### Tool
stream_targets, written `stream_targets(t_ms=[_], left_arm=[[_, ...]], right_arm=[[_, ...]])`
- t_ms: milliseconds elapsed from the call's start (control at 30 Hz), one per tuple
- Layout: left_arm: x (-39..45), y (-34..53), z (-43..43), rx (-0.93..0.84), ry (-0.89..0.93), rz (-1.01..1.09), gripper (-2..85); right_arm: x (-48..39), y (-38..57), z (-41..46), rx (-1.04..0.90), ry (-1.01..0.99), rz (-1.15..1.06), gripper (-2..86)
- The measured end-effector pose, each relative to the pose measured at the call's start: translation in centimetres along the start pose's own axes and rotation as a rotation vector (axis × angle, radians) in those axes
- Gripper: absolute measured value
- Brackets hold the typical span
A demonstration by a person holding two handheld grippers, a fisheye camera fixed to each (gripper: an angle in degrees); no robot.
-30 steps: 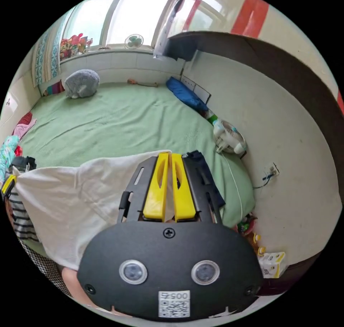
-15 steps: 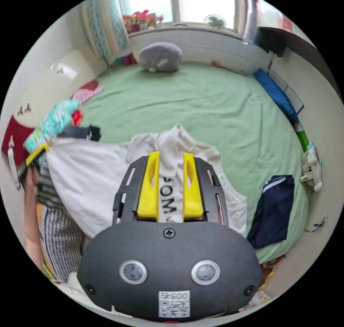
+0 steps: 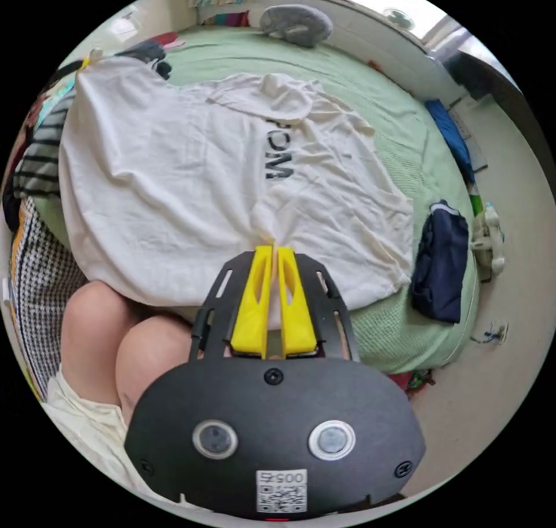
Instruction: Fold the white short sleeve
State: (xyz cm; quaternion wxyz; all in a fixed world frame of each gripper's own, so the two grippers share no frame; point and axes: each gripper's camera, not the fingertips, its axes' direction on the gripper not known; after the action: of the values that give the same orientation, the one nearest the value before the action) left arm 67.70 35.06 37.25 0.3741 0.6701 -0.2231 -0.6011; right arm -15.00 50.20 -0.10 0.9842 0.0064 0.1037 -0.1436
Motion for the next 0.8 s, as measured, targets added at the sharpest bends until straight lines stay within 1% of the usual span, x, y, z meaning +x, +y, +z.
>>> stream_targets(t_ms=[33, 100, 133, 200, 267, 333, 400, 467, 567, 633, 700, 733, 767, 800], left_arm=[[0.1, 0.0, -0.3, -0.002, -0.002, 0.003, 2.1], [0.2, 0.1, -1.6, -0.004, -0.003, 0.014, 2.2], [0.2, 0.2, -1.9, -0.003, 0.000, 0.014, 2.3], [0.1, 0.3, -3.1, 0.003, 0.013, 0.006, 2.2], [0.0, 0.3, -3.8, -0.001, 0.022, -0.002, 2.2], [0.1, 0.2, -4.7, -0.006, 0.026, 0.001, 2.1], [0.1, 0.1, -6.3, -0.004, 0.042, 0.007, 2.0], [0.1, 0.2, -7.6, -0.002, 0.064, 0.016, 2.1], [0.2, 0.9, -9.6, 0.001, 0.093, 0.036, 2.0], [0.3, 1.5, -10.1, -0.007, 0.105, 0.043, 2.0], [0.9, 2.2, -9.7, -0.030, 0.087, 0.063, 2.0], [1.0, 2.3, -9.4, -0.037, 0.077, 0.063, 2.0], [1.2, 2.5, -8.8, -0.054, 0.062, 0.061, 2.0], [1.4, 2.7, -8.0, -0.075, 0.064, 0.058, 1.9]], right_arm=[[0.8, 0.5, -0.6, 0.020, 0.007, 0.040, -1.1], [4.8, 3.0, -2.2, 0.063, 0.040, 0.214, -1.5], [5.9, 3.8, -2.4, 0.067, 0.040, 0.262, -1.5], [9.8, 6.9, -2.8, 0.078, -0.010, 0.427, -1.6], [11.5, 8.6, -3.1, 0.083, -0.014, 0.486, -1.6], [12.4, 9.3, -3.8, 0.109, -0.002, 0.500, -1.6], [12.5, 8.7, -5.4, 0.134, 0.140, 0.462, -1.6], [13.2, 7.7, -7.0, 0.167, 0.234, 0.462, -1.6], [16.5, 5.3, -9.9, 0.245, 0.280, 0.564, -1.4], [18.9, 3.5, -11.2, 0.269, 0.275, 0.638, -0.9], [21.4, 1.5, -11.8, 0.252, 0.181, 0.707, 2.0], [21.7, 1.1, -11.7, 0.234, 0.154, 0.714, 3.1], [21.8, 0.6, -11.0, 0.175, 0.105, 0.715, 6.2], [20.8, 0.3, -9.9, 0.147, 0.046, 0.668, 8.7]])
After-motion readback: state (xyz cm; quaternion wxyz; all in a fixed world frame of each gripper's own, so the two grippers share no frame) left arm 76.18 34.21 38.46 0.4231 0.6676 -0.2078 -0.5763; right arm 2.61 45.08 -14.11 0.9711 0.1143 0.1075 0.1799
